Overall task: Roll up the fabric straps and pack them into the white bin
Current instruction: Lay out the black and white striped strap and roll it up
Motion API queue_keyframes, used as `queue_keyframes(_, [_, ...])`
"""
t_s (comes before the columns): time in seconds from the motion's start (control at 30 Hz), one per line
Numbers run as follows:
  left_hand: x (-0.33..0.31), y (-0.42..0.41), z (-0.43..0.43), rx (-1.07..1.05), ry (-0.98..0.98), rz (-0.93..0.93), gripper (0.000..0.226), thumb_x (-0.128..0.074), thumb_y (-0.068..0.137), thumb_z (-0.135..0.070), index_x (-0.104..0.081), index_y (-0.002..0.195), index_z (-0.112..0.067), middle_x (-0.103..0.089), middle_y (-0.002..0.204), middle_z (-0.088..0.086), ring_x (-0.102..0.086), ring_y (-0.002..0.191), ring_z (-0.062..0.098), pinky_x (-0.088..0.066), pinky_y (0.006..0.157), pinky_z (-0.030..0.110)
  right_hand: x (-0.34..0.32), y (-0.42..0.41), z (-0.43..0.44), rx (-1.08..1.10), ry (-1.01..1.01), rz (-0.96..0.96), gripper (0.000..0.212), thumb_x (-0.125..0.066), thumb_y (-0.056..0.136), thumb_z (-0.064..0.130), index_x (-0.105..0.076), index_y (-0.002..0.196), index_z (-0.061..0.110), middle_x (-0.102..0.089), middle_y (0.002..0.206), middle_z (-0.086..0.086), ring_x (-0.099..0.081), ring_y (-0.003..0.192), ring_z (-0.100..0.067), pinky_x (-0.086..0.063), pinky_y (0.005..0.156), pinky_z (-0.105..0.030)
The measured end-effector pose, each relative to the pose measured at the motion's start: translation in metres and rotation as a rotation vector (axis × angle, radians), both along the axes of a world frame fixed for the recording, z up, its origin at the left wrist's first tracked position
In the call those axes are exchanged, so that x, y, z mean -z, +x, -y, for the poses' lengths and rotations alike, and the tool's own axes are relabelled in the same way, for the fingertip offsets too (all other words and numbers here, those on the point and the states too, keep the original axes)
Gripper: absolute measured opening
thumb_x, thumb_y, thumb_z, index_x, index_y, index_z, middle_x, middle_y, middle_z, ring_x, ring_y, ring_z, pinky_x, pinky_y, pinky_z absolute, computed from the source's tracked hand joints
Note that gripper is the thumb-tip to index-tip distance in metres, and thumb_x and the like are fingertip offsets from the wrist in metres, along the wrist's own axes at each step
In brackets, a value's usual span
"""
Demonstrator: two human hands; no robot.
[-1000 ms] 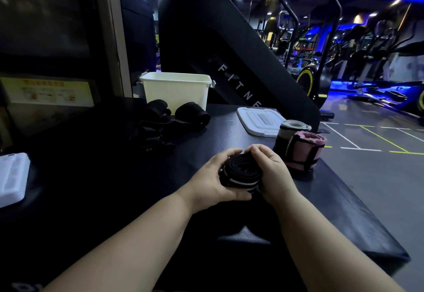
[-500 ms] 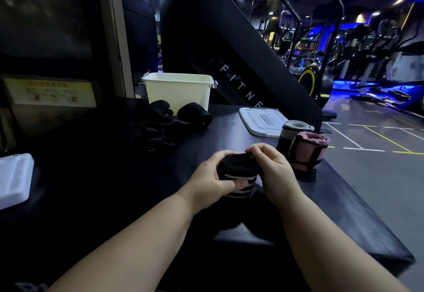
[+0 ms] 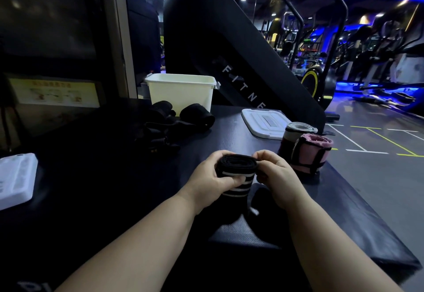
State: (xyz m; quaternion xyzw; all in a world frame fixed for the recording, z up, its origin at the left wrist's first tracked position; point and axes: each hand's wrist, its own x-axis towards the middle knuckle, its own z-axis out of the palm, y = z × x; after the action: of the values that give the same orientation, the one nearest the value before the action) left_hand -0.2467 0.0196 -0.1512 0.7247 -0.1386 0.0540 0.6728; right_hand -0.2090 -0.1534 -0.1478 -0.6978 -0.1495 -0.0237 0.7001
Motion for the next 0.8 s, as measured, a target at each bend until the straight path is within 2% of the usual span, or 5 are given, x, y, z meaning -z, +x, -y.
queue_keyframes(0.13, [0.001,0.002,0.002,-0.056,-0.029,0.016,0.044,-0.077,0.065,-0.019,-0.061,0.105,-0.025,-0.07,0.095,-0.005,-0.067,0.091,0.008,-0.052,0.089,0.028,0.0,0.0,0.0,-0.041,0.041,-0.009,0.006,-0.048,0.066,0.011,-0.053,0.068,0.014,-0.043,0.057,0.006,-0.035,0.055,-0.008,-0.031,0.051,-0.02])
queue_keyframes(0.27, [0.003,0.003,0.002,-0.115,-0.032,0.021,0.044,-0.077,0.063,-0.024,-0.061,0.103,-0.028,-0.07,0.098,-0.002,-0.067,0.097,0.015,-0.053,0.096,0.038,-0.001,-0.002,-0.001,-0.077,0.02,-0.017,0.011,-0.046,0.063,0.012,-0.05,0.059,0.021,-0.042,0.059,0.006,-0.034,0.056,-0.007,-0.031,0.051,-0.018])
queue_keyframes(0.57, [0.004,0.008,0.001,-0.194,-0.061,-0.004,0.057,-0.079,0.05,-0.046,-0.062,0.103,-0.033,-0.072,0.103,0.002,-0.068,0.101,0.019,-0.051,0.097,0.048,-0.002,-0.009,0.001,-0.11,-0.149,0.039,0.025,-0.049,0.079,0.022,-0.063,0.059,0.02,-0.058,0.072,0.004,-0.041,0.07,-0.012,-0.034,0.069,-0.028])
queue_keyframes(0.7, [0.005,0.009,0.002,-0.215,-0.062,-0.008,0.059,-0.079,0.053,-0.04,-0.06,0.108,-0.027,-0.072,0.104,0.004,-0.068,0.101,0.021,-0.051,0.097,0.047,-0.007,-0.014,-0.001,-0.151,-0.124,0.01,0.016,-0.059,0.072,0.026,-0.065,0.059,0.02,-0.061,0.073,0.002,-0.043,0.07,-0.01,-0.035,0.066,-0.023])
queue_keyframes(0.8, [0.005,0.008,0.0,-0.175,-0.099,-0.027,0.052,-0.079,0.067,-0.026,-0.058,0.114,-0.021,-0.07,0.108,0.008,-0.067,0.103,0.023,-0.052,0.096,0.043,-0.006,-0.016,-0.001,-0.18,-0.086,-0.006,0.017,-0.067,0.08,0.015,-0.066,0.063,0.019,-0.062,0.071,0.003,-0.046,0.063,-0.005,-0.037,0.06,-0.017])
